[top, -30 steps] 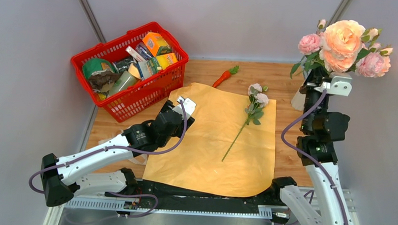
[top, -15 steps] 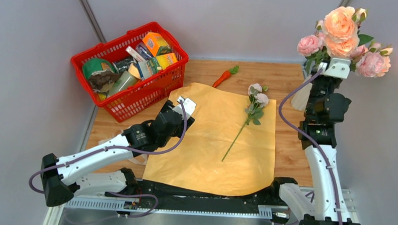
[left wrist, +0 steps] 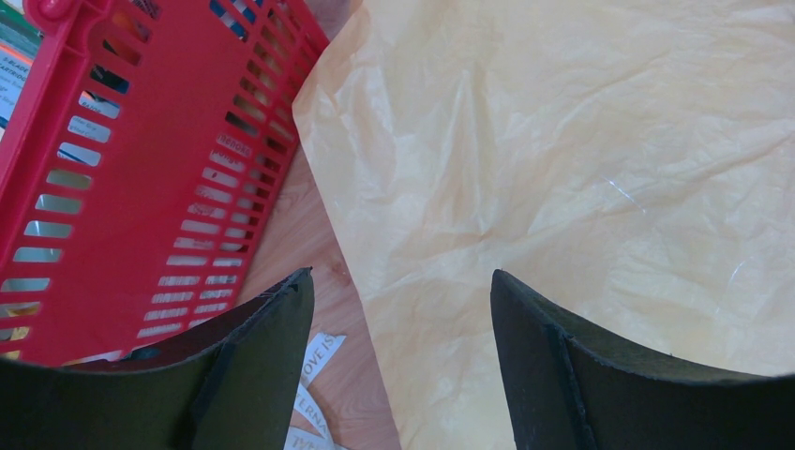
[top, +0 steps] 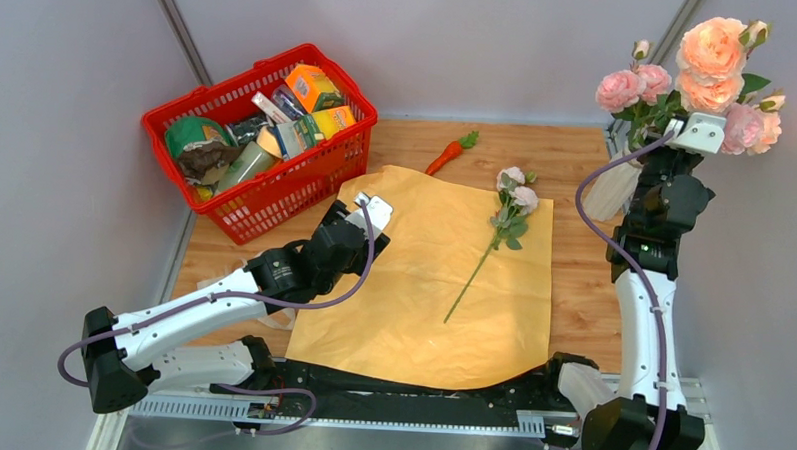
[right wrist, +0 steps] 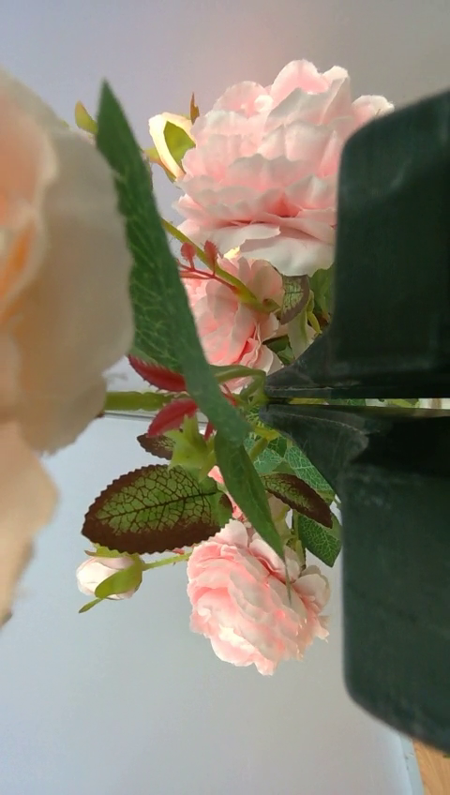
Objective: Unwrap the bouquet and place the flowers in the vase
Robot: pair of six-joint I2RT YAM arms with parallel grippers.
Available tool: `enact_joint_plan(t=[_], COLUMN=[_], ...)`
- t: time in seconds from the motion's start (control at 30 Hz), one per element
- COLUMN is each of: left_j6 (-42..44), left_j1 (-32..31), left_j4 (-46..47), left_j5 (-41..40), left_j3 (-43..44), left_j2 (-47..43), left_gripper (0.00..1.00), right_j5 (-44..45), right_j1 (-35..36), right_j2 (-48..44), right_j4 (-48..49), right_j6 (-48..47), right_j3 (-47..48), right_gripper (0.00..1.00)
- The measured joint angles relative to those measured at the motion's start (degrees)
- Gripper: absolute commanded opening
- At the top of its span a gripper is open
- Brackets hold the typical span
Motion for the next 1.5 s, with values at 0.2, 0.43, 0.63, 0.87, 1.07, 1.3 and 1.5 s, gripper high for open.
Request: enact_joint_plan(t=[0.2, 0.43, 0.63, 0.87, 1.07, 1.3, 1.5], left_j6=[-0.02, 0.00, 0.00, -0.02, -0.02, 0.00, 0.00], left_j1=[0.00, 0.00, 0.00, 0.00, 0.00, 0.00, 0.00], left_j4=[0.00, 0.00, 0.00, 0.00, 0.00, 0.00, 0.00], left_j5=[0.00, 0.00, 0.02, 0.02, 0.00, 0.00, 0.00], left_j3=[0.00, 0.00, 0.00, 0.00, 0.00, 0.00, 0.00], left_j2=[0.00, 0.00, 0.00, 0.00, 0.00, 0.09, 0.46], left_gripper=[0.77, 0.77, 0.77, 0.77, 0.77, 0.77, 0.77], right_j5=[-0.63, 0.55, 2.19, 3.61, 3.91, 3.78, 3.06], right_j1=[-1.07, -1.75, -2.40, -3.04, -3.15, -3.13, -3.15], right_j2=[0.50, 1.22, 4.02, 7.87, 9.03, 9.22, 5.75], right_j4=[0.76, 0.48, -0.11, -0.26, 0.85, -3.69, -14.84], right_j6=[2.86, 5.73, 7.10, 7.34, 8.66, 11.17, 15.08], right_j3=[-1.01, -2.78, -5.84, -6.23, -6.25, -6.10, -1.46], right_gripper=[0.00, 0.00, 0.00, 0.00, 0.12, 0.52, 0.70])
